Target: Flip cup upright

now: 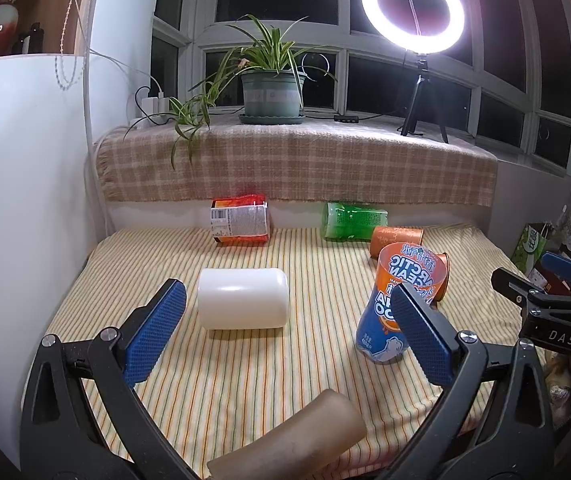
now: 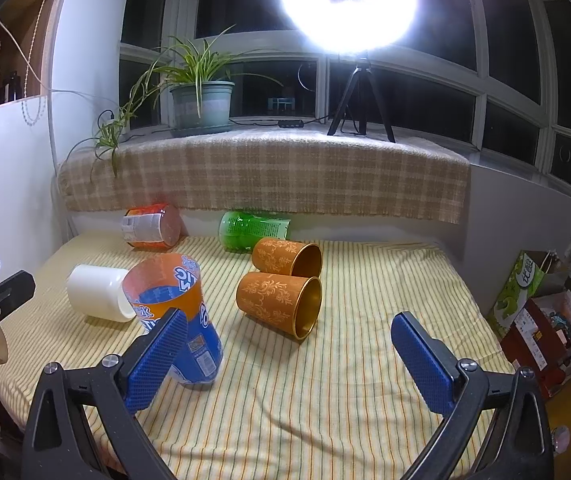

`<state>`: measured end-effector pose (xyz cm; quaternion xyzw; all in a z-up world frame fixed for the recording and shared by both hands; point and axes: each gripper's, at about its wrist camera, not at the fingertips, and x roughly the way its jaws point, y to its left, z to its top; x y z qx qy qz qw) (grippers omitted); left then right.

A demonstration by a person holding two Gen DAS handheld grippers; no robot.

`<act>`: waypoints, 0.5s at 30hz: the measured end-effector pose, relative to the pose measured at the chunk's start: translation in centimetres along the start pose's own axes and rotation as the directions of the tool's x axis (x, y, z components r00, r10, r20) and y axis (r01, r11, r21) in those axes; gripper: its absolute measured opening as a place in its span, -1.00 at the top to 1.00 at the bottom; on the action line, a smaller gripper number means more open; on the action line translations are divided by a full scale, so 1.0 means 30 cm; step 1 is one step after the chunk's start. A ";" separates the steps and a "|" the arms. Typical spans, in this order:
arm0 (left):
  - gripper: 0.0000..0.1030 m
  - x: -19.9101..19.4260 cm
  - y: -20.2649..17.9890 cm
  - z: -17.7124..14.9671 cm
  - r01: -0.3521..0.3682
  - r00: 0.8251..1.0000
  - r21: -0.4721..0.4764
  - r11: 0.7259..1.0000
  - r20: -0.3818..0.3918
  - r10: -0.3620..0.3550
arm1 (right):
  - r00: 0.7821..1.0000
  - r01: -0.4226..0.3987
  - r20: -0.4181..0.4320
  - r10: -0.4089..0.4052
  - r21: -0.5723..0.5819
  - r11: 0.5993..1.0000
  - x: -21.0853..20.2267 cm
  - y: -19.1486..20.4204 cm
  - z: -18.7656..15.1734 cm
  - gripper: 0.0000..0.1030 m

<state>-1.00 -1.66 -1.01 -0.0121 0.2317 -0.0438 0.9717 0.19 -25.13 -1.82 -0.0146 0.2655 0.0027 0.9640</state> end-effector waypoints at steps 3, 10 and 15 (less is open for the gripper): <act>-1.00 0.000 0.000 0.000 0.000 1.000 0.001 1.000 0.000 0.000 | 1.000 -0.001 0.000 0.001 0.000 1.000 0.000 -0.001 0.000 -0.99; -1.00 -0.003 0.005 -0.003 -0.001 1.000 -0.001 1.000 -0.002 0.001 | 1.000 -0.001 -0.002 0.001 0.000 1.000 -0.001 -0.002 -0.001 -0.99; -1.00 0.001 0.011 -0.004 -0.008 1.000 -0.002 1.000 -0.005 0.008 | 1.000 -0.003 -0.010 0.003 0.003 1.000 0.003 -0.006 0.005 -0.99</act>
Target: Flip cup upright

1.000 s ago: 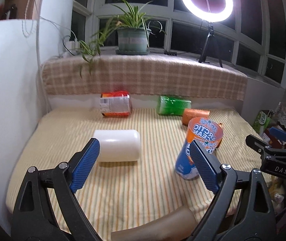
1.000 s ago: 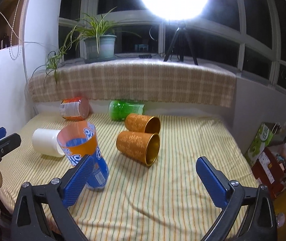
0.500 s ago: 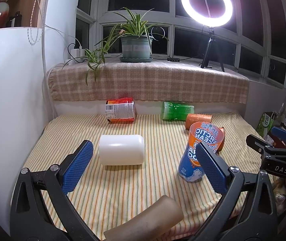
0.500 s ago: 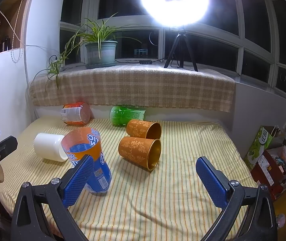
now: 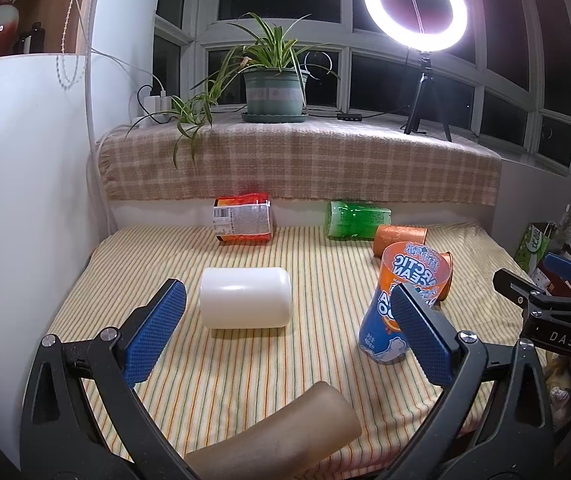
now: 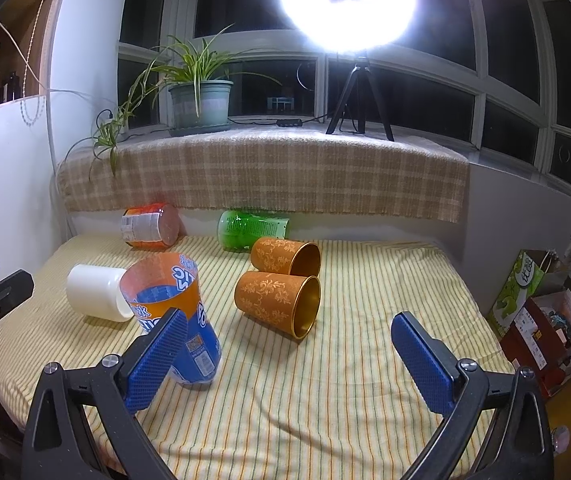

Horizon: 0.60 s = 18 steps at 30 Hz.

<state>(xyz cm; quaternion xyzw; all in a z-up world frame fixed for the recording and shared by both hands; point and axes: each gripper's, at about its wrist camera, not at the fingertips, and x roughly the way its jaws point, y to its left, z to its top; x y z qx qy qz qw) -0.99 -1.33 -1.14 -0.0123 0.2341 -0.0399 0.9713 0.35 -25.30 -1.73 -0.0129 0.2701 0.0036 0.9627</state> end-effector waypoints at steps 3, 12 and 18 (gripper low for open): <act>-1.00 0.008 0.007 0.002 -0.003 1.000 -0.006 1.000 -0.005 0.003 | 1.000 -0.001 -0.006 0.001 0.000 1.000 0.008 0.000 0.003 -0.99; -1.00 0.027 0.019 0.006 -0.013 1.000 -0.020 1.000 -0.016 0.013 | 1.000 -0.002 -0.017 0.002 -0.003 1.000 0.026 0.006 -0.004 -0.99; -1.00 0.028 0.020 0.006 -0.013 1.000 -0.020 1.000 -0.016 0.013 | 1.000 -0.001 -0.019 0.000 -0.003 1.000 0.031 0.006 -0.003 -0.99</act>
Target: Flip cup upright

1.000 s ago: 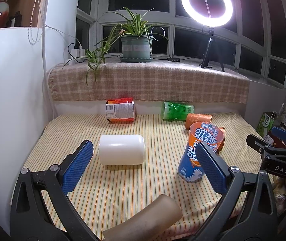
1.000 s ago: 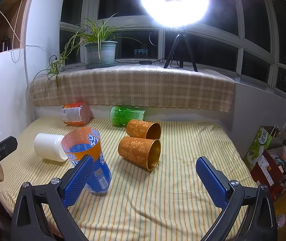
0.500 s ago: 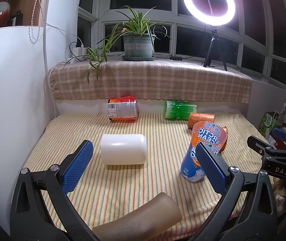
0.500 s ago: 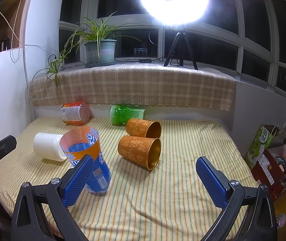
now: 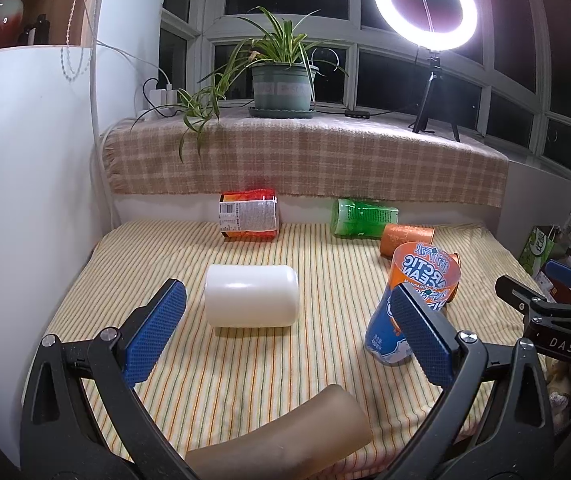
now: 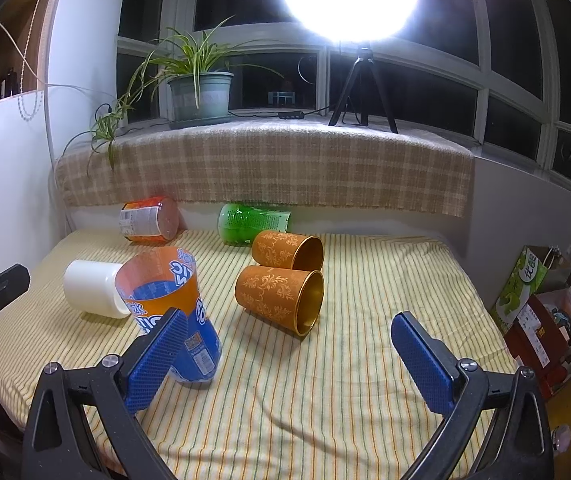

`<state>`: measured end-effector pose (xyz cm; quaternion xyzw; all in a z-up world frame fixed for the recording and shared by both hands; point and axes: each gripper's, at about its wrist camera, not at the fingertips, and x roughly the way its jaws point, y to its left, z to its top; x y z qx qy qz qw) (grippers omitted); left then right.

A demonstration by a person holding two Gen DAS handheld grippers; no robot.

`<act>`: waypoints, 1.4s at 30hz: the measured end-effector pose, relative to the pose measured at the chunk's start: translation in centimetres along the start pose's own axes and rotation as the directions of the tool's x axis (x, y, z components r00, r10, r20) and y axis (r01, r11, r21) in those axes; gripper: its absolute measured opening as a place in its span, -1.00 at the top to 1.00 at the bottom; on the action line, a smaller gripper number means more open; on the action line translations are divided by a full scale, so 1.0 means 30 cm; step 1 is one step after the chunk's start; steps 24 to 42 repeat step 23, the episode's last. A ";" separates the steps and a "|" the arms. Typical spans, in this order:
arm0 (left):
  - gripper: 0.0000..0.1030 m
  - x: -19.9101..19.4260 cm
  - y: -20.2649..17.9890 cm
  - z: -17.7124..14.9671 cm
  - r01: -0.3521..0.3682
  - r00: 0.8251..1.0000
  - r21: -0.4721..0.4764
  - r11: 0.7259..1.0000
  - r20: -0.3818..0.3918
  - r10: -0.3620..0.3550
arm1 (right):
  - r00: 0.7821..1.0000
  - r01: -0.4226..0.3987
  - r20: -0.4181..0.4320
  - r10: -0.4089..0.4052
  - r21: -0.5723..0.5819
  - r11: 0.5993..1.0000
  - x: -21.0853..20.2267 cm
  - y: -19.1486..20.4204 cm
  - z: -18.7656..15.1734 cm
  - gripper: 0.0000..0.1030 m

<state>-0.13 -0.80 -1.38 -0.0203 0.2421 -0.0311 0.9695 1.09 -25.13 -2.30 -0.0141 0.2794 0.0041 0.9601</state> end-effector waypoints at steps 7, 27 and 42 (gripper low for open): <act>-1.00 0.001 0.001 0.000 -0.002 1.000 0.001 1.000 0.000 0.002 | 1.000 0.002 -0.002 -0.002 -0.001 1.000 0.001 0.003 -0.001 -0.99; -1.00 0.005 0.019 -0.008 -0.018 1.000 -0.005 1.000 0.006 0.018 | 1.000 -0.003 -0.020 0.003 -0.006 1.000 0.018 0.016 -0.013 -0.99; -1.00 0.005 0.019 -0.008 -0.018 1.000 -0.005 1.000 0.006 0.018 | 1.000 -0.003 -0.020 0.003 -0.006 1.000 0.018 0.016 -0.013 -0.99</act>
